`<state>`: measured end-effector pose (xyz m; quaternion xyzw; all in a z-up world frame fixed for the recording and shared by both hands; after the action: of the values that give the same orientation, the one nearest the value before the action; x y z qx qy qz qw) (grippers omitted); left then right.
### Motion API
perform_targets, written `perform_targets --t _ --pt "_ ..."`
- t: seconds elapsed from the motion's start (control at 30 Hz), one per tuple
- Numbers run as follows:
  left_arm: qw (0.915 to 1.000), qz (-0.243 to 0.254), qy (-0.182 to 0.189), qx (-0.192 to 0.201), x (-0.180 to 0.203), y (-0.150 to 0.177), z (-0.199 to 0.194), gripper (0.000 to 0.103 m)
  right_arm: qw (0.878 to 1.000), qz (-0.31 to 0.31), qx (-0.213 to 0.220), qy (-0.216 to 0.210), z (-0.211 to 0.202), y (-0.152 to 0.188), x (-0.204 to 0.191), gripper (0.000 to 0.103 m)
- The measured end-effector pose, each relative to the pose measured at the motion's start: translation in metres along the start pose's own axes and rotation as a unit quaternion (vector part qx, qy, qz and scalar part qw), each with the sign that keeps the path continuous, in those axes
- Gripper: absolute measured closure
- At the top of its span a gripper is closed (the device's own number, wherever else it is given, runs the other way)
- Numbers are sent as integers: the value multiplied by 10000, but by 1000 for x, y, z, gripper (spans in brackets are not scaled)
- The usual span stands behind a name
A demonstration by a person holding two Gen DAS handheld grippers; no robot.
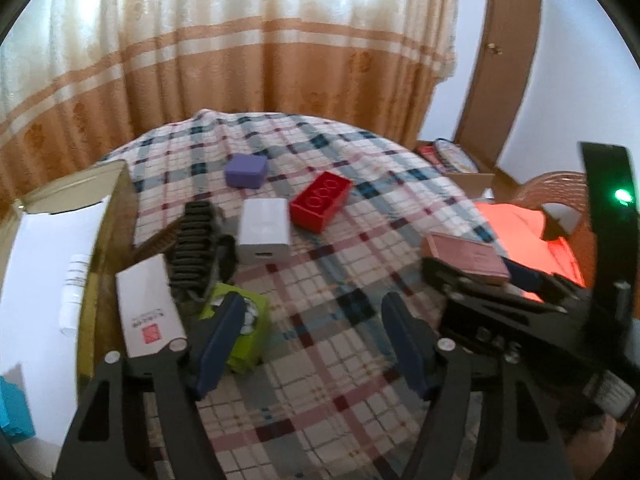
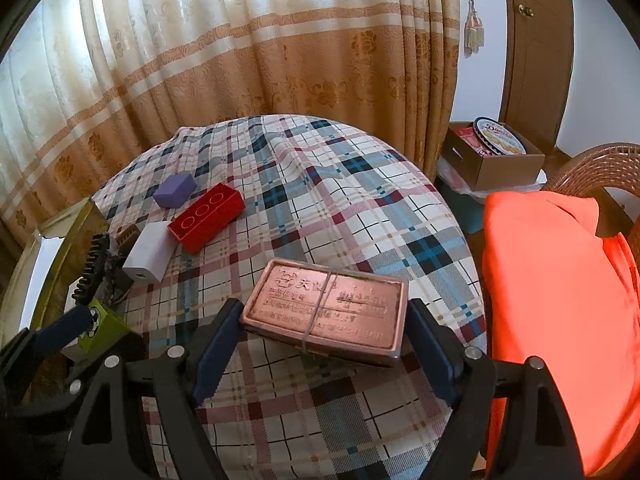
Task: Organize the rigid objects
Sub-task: 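Lift the copper plate with the right gripper while the left gripper approaches the green block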
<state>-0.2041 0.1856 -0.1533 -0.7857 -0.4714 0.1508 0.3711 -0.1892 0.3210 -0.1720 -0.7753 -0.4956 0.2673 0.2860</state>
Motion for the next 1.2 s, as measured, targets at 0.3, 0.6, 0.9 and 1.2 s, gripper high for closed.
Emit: perform_targets --t 0.3,0.6,0.9,1.2 --pt "9952 -723 635 -167 -7 2 -4 51 9999 62 28 -85 0 0 2 20" --pt "9996 -282 -39 -15 -22 -12 -17 39 9999 92 39 -127 0 -1 2 20" --pt "9959 -103 -709 -547 -43 1 2 39 9998 99 42 -138 0 -1 2 20" --pt "9938 -16 -751 -821 -39 3 9 25 9998 108 44 -151 0 0 2 20"
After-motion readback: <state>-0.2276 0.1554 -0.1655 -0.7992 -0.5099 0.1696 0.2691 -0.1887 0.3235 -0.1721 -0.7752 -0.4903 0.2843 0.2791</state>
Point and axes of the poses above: each gripper's, at about its wrist camera, not at the fingertips, and z roughly the way its jaws point, x to its right, y to its underside, the point moved 10 cm from there along z, roughly the way its jaws point, and after that the axes turned 3 degrees about x, right-handed, at the moved point
